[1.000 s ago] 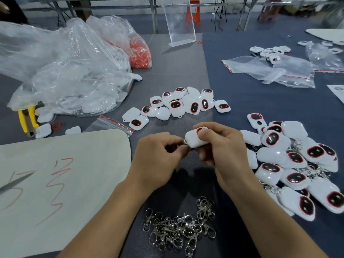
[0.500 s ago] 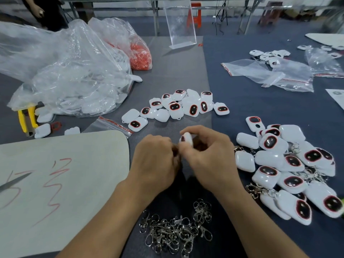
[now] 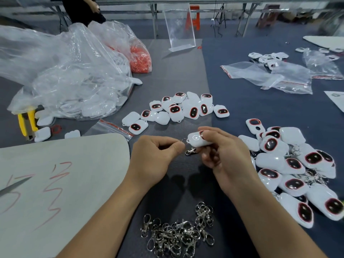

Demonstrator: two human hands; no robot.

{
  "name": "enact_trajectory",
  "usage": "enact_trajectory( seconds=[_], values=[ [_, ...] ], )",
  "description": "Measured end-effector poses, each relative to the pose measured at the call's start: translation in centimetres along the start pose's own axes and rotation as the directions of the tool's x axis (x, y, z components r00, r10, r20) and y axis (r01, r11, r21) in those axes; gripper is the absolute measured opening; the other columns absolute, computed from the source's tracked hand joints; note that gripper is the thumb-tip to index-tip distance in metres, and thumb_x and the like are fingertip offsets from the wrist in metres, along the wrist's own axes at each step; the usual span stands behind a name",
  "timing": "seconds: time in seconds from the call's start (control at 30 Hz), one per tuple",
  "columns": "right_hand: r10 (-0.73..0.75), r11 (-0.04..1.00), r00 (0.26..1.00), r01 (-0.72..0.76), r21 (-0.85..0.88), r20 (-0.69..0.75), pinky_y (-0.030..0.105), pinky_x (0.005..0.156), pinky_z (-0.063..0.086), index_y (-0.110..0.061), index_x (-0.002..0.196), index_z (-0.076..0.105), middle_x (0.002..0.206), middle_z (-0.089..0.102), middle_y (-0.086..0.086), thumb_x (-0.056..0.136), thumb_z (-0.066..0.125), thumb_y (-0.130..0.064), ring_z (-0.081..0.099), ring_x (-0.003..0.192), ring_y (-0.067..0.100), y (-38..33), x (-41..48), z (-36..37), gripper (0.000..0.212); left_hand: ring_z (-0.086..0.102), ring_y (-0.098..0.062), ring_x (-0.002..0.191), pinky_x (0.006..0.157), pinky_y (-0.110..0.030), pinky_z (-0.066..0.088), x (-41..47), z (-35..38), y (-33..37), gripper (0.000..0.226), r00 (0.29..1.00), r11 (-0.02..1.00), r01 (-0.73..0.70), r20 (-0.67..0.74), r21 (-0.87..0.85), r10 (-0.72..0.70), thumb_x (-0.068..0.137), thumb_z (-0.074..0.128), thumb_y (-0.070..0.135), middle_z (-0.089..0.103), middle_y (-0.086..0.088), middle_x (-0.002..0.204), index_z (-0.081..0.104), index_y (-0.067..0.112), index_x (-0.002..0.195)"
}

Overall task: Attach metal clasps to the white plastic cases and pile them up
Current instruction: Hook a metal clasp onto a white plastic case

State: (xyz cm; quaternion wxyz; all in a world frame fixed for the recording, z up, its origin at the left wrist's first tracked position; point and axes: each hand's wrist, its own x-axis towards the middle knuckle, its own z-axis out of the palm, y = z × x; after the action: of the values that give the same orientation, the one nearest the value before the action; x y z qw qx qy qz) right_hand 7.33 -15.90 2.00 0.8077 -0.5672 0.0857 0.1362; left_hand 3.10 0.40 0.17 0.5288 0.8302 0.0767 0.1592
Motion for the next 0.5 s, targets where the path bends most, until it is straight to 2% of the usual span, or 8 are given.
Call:
enact_trajectory(
  seconds=[0.07, 0.13, 0.2, 0.27, 0.33, 0.37, 0.43, 0.5],
  values=[
    [-0.148, 0.963, 0.988, 0.136, -0.232, -0.035, 0.023, 0.038, 0.035, -0.021, 0.107, 0.068, 0.067, 0.070, 0.009, 0.092, 0.069, -0.011, 0.051, 0.044, 0.016, 0.0, 0.1, -0.2, 0.018, 0.060, 0.005, 0.059, 0.058, -0.006, 0.040, -0.1, 0.0, 0.0, 0.013, 0.992, 0.989, -0.095, -0.067, 0.116, 0.103, 0.078, 0.082, 0.031, 0.065, 0.025, 0.062, 0.077, 0.043, 0.077],
    [-0.287, 0.834, 0.958, 0.237, -0.498, -0.025, 0.028, 0.044, 0.046, -0.035, 0.103, 0.059, 0.065, 0.072, 0.004, 0.090, 0.072, -0.022, 0.058, 0.046, 0.014, 0.0, -0.1, -0.5, 0.023, 0.055, -0.002, 0.060, 0.057, -0.012, 0.037, -0.3, 0.0, 0.2, 0.011, 0.975, 0.939, -0.179, -0.079, 0.293, 0.210, 0.076, 0.079, 0.034, 0.059, 0.019, 0.060, 0.077, 0.039, 0.085],
    [-0.370, 0.698, 0.929, 0.285, -0.657, 0.010, 0.032, 0.052, 0.049, -0.035, 0.095, 0.060, 0.064, 0.072, -0.003, 0.088, 0.071, -0.028, 0.059, 0.049, 0.009, -0.1, -0.2, -0.8, 0.015, 0.055, -0.005, 0.062, 0.062, -0.019, 0.040, -0.5, 0.0, 0.2, 0.012, 0.969, 0.905, -0.178, -0.092, 0.386, 0.230, 0.077, 0.078, 0.030, 0.057, 0.019, 0.060, 0.079, 0.036, 0.088],
    [-0.475, 0.572, 0.880, 0.309, -0.759, 0.000, 0.026, 0.055, 0.043, -0.032, 0.088, 0.065, 0.062, 0.070, -0.011, 0.087, 0.069, -0.026, 0.060, 0.054, 0.005, -0.5, -0.1, -1.2, 0.007, 0.058, -0.008, 0.066, 0.068, -0.026, 0.046, -0.4, -0.3, 0.2, 0.015, 0.959, 0.885, -0.156, -0.148, 0.439, 0.242, 0.079, 0.077, 0.023, 0.063, 0.016, 0.065, 0.081, 0.032, 0.090],
    [-0.605, 0.397, 0.795, 0.261, -0.880, -0.037, 0.024, 0.061, 0.039, -0.028, 0.090, 0.072, 0.064, 0.068, -0.011, 0.087, 0.066, -0.021, 0.061, 0.063, 0.009, -1.3, 0.0, -2.1, 0.010, 0.064, -0.020, 0.081, 0.081, -0.035, 0.047, -0.2, -0.8, 0.0, 0.021, 0.933, 0.817, -0.130, -0.209, 0.562, 0.292, 0.078, 0.078, 0.018, 0.074, 0.010, 0.084, 0.080, 0.026, 0.098],
    [-0.662, 0.287, 0.748, 0.197, -0.937, -0.046, 0.028, 0.067, 0.039, -0.025, 0.095, 0.076, 0.073, 0.072, -0.008, 0.086, 0.066, -0.017, 0.062, 0.070, 0.015, -1.6, 0.1, -2.6, 0.016, 0.064, -0.025, 0.095, 0.088, -0.038, 0.044, 0.0, -1.1, -0.3, 0.028, 0.932, 0.765, -0.091, -0.217, 0.637, 0.291, 0.079, 0.077, 0.019, 0.075, 0.004, 0.100, 0.078, 0.023, 0.106],
    [-0.711, 0.127, 0.702, 0.080, -0.989, -0.034, 0.040, 0.087, 0.038, -0.017, 0.114, 0.077, 0.108, 0.075, 0.009, 0.082, 0.068, -0.008, 0.060, 0.101, 0.036, -2.2, 0.4, -3.6, 0.034, 0.050, -0.029, 0.126, 0.105, -0.042, 0.036, 0.4, -1.5, -0.7, 0.046, 0.966, 0.677, 0.013, -0.183, 0.736, 0.181, 0.083, 0.072, 0.027, 0.060, -0.006, 0.138, 0.066, 0.019, 0.128],
    [-0.704, 0.087, 0.710, 0.085, -0.993, -0.001, 0.045, 0.106, 0.027, -0.012, 0.128, 0.070, 0.137, 0.063, 0.015, 0.076, 0.069, 0.004, 0.048, 0.127, 0.041, -2.2, 0.3, -3.7, 0.054, 0.033, -0.028, 0.143, 0.115, -0.041, 0.027, 0.5, -1.7, -0.9, 0.060, 0.985, 0.646, 0.087, -0.164, 0.758, 0.060, 0.089, 0.062, 0.036, 0.036, -0.008, 0.158, 0.048, 0.020, 0.145]
  ],
)
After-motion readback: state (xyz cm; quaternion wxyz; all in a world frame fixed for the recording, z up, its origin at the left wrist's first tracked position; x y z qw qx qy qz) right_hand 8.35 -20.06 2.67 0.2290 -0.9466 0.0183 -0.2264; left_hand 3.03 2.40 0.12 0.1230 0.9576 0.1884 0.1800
